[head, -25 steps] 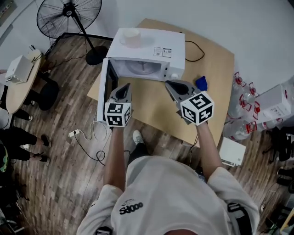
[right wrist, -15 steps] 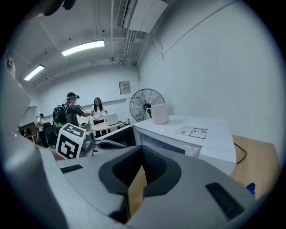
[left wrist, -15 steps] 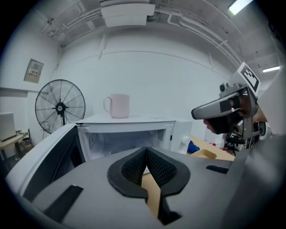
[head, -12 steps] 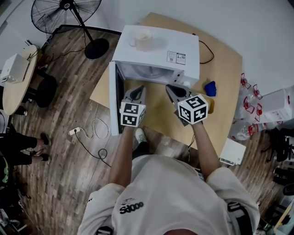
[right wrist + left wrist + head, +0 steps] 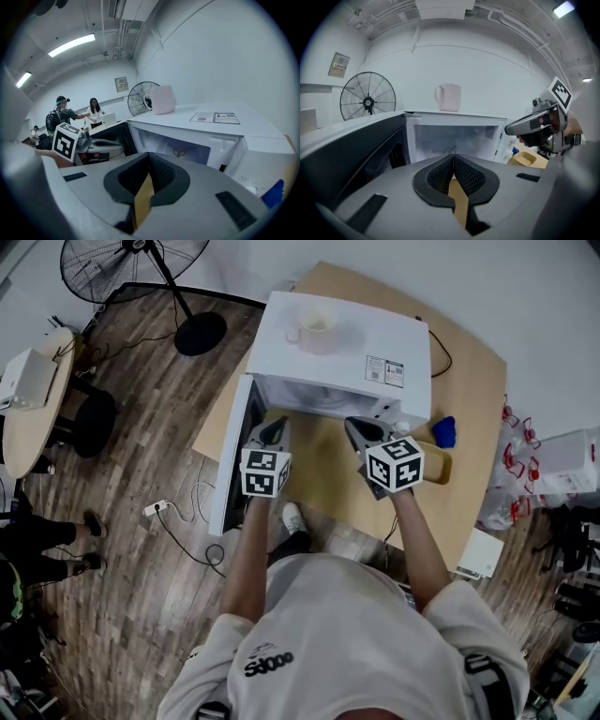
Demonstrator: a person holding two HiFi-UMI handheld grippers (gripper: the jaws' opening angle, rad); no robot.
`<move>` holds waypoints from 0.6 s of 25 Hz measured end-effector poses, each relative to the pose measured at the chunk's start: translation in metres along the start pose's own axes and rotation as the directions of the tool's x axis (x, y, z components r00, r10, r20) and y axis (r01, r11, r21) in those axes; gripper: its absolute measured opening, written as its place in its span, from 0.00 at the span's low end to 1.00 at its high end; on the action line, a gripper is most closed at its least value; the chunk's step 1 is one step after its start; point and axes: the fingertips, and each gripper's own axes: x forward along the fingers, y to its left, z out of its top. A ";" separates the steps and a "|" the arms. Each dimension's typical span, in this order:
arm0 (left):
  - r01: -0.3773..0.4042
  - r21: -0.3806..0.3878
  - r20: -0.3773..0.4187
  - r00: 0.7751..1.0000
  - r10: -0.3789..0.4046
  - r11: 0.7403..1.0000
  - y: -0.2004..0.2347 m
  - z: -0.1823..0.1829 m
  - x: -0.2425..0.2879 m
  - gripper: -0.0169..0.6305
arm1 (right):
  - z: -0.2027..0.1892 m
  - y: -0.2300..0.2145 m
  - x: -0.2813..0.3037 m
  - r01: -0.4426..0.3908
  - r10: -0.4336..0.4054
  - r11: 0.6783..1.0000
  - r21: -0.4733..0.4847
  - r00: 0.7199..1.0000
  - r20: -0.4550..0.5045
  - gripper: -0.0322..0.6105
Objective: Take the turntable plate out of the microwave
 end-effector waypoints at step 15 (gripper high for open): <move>0.088 -0.113 -0.119 0.988 -0.102 0.990 0.042 -0.028 0.087 0.21 | -0.045 -0.037 0.082 0.117 -0.106 0.985 0.128 0.990 -0.091 0.06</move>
